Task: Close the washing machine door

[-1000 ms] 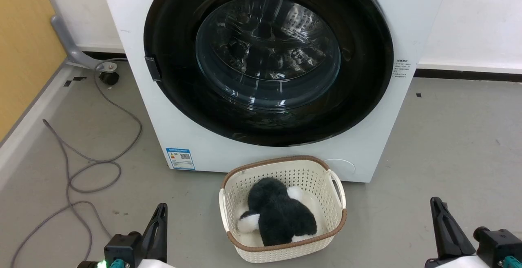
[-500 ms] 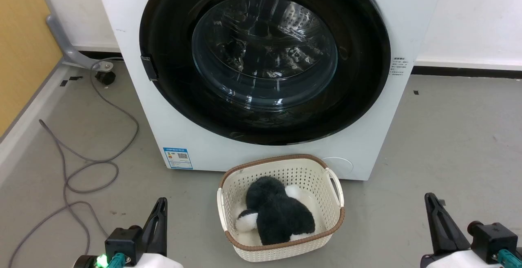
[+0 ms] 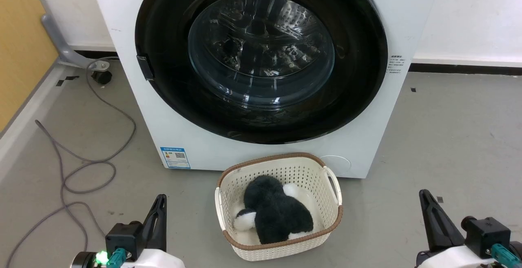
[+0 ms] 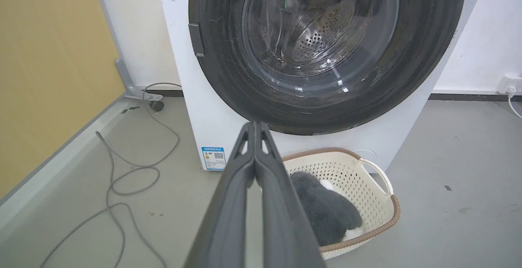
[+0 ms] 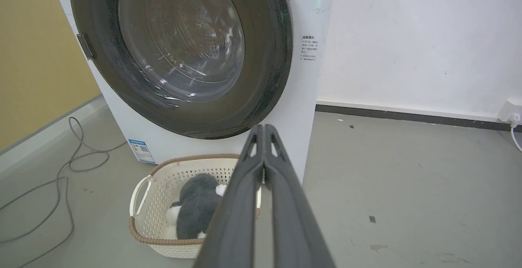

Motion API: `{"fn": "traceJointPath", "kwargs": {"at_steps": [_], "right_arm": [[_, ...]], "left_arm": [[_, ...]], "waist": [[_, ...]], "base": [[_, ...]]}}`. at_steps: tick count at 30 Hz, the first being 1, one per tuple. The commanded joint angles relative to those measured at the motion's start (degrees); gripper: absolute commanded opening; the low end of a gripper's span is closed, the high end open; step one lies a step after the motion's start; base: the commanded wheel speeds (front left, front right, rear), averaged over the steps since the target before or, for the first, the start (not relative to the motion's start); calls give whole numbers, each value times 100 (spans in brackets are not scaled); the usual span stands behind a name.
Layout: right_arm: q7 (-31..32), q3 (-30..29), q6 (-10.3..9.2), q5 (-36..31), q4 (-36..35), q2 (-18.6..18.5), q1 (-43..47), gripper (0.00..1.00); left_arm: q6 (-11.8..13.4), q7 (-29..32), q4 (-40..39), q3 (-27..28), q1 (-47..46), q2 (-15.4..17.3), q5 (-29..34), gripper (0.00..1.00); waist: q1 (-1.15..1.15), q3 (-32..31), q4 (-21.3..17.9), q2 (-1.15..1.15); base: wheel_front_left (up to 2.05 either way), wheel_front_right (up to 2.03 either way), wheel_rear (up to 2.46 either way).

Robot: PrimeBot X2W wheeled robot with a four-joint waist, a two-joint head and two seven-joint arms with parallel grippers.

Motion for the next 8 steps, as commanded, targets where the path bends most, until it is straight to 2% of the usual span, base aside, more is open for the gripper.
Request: {"fn": "traceJointPath", "kwargs": {"at_steps": [1, 8], "right_arm": [[29, 27, -3, -53, -41, 19, -110, 0], [87, 64, -3, -89, -57, 20, -148, 0]], "left_arm": [[27, 29, -46, 21, -105, -3, 52, 0], [40, 99, -94, 30, -131, -9, 89, 0]], "waist": [[0, 4, -6, 0], [0, 17, -28, 0]], "base": [[0, 0, 0], [0, 0, 0]]}}
